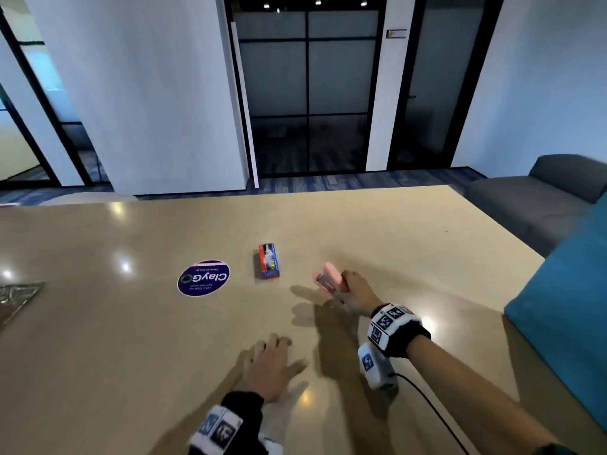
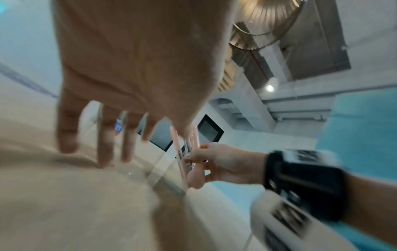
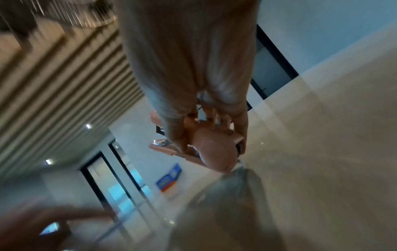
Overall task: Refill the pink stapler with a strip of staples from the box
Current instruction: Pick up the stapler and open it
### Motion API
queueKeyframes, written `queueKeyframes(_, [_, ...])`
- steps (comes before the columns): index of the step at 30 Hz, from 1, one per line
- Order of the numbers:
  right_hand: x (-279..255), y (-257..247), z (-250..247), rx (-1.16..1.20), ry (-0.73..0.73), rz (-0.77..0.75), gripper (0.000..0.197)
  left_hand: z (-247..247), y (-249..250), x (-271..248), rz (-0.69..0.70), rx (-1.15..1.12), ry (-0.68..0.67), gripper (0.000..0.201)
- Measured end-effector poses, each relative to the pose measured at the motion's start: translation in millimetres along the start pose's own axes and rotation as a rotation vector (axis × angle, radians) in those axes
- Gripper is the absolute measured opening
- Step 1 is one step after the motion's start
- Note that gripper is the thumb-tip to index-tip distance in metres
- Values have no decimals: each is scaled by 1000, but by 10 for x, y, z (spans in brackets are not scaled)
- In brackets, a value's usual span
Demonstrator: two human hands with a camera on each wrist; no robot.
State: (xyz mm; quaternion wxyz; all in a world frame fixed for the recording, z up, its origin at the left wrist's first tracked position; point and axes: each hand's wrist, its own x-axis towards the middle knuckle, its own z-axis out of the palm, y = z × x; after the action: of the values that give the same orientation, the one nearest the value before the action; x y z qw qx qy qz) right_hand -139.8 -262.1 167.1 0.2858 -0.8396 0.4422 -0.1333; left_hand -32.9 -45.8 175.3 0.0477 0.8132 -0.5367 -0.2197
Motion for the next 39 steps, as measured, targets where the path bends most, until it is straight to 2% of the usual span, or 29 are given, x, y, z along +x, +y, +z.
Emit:
queueKeyframes(1, [-151, -49, 23, 61, -8, -24, 24, -93, 46, 45, 11, -96, 93, 53])
queueKeyframes(3, [-505, -148, 55, 224, -51, -51, 32, -152, 191, 2, 31, -334, 149, 47])
queueKeyframes(5, [-833, -241, 59, 405, -101, -102, 39, -187, 310, -76, 86, -478, 191, 43])
queueKeyframes(8, [-1156, -271, 99, 612, -122, -139, 44, -186, 474, -192, 153, -560, 252, 35])
queueKeyframes(11, [-1291, -277, 112, 683, -97, -165, 29, 5, 457, -161, 216, -626, 310, 21])
queueKeyframes(13, [-1338, -315, 110, 722, -110, -201, 24, 129, 428, -102, 215, -627, 371, 20])
queueKeyframes(15, [-1365, -353, 102, 725, -96, -230, 20, 182, 404, -81, 176, -708, 418, 26])
queueKeyframes(17, [-1381, -353, 75, 774, -54, -220, 18, 163, 337, -62, 70, -889, 439, 31])
queueKeyframes(20, [-1386, -339, 1, 943, -47, -148, 19, 105, 216, -50, -98, -1287, 359, 22])
queueKeyframes(25, [-1341, -342, -85, 1058, -16, -155, 17, 43, 101, 13, -154, -1530, 394, 26])
queueKeyframes(28, [-1307, -236, -217, 968, 62, -192, 21, 15, -17, 70, -152, -1736, 394, 33])
queueKeyframes(32, [-1256, -19, -255, 712, 98, -195, 24, -20, -79, 79, -25, -1988, 361, 32])
queueKeyframes(35, [-1216, 32, -179, 373, 62, -275, 26, -10, -60, 107, 16, -2024, 357, 22])
queueKeyframes(37, [-1183, 5, -127, 316, 37, -306, 27, 21, -48, 122, -12, -2060, 337, 22])
queueKeyframes(39, [-1157, -56, -72, 304, 8, -336, 31, 47, -33, 143, -53, -2089, 312, 33])
